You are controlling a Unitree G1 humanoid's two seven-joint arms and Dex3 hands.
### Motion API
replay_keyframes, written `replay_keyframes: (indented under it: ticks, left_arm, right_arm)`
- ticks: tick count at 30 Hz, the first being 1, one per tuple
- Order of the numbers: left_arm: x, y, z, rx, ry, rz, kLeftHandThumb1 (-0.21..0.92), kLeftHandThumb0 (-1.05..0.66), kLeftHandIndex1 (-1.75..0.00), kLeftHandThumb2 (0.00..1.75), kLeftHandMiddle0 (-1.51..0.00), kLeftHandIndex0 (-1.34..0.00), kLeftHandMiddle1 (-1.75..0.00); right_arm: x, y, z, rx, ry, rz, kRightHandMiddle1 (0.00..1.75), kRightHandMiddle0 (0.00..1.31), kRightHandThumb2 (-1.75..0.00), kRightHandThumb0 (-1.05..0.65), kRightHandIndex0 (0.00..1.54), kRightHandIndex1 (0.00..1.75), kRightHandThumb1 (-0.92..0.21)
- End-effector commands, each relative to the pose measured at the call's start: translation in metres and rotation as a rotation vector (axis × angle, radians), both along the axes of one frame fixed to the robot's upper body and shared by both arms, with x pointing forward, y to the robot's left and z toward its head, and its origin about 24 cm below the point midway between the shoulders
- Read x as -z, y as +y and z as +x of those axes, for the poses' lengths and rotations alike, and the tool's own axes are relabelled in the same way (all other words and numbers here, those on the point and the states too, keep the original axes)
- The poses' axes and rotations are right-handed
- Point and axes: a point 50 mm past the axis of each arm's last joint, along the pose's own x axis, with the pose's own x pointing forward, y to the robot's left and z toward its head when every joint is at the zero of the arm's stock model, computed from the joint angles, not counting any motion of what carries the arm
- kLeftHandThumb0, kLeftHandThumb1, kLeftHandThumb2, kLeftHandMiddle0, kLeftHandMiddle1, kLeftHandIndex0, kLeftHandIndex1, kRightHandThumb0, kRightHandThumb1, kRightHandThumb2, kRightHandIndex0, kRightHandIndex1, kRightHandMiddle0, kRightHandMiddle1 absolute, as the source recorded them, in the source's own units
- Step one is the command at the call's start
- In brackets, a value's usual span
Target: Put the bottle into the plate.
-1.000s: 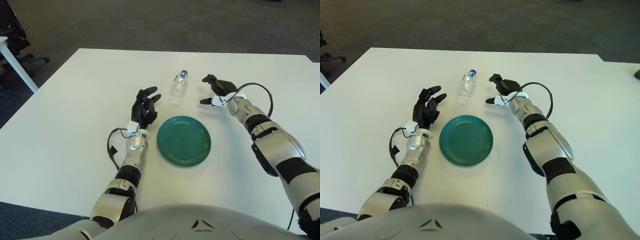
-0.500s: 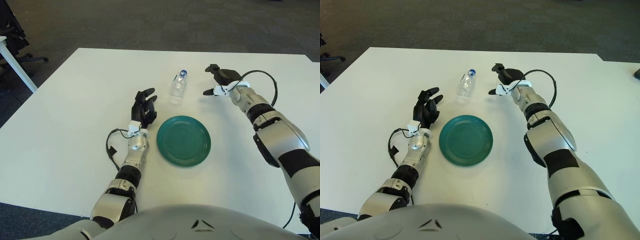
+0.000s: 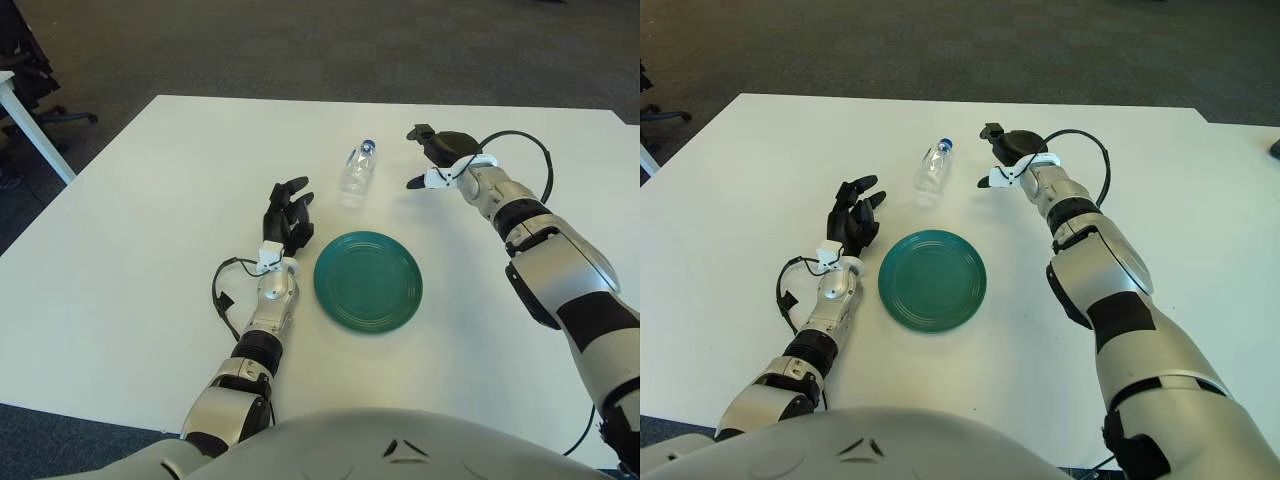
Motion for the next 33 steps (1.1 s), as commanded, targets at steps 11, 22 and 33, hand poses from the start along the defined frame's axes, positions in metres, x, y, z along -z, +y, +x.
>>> replay_keyframes:
  ticks: [11, 22, 33]
  left_arm:
    - [0.028, -0.024, -0.013, -0.055, 0.187, -0.055, 0.92, -0.69, -0.87, 0.71, -0.54, -0.28, -0.45]
    - [0.016, -0.025, 0.005, -0.106, 0.191, 0.070, 0.92, -0.73, -0.82, 0.61, -0.47, -0.18, -0.30]
    - [0.003, -0.022, 0.029, -0.149, 0.206, 0.146, 0.92, -0.88, -0.81, 0.44, -0.37, -0.02, -0.12]
  right_arm:
    - [0.001, 0.000, 0.001, 0.023, 0.022, 0.018, 0.71, 0.00, -0.14, -0.71, 0.49, 0.01, -0.92]
    - [0.007, -0.001, -0.002, 0.025, 0.032, 0.019, 0.70, 0.00, -0.12, -0.71, 0.51, 0.02, -0.92]
    - [0.030, -0.006, -0.014, 0.033, 0.075, 0.057, 0.72, 0.00, -0.16, -0.70, 0.50, 0.02, -0.92]
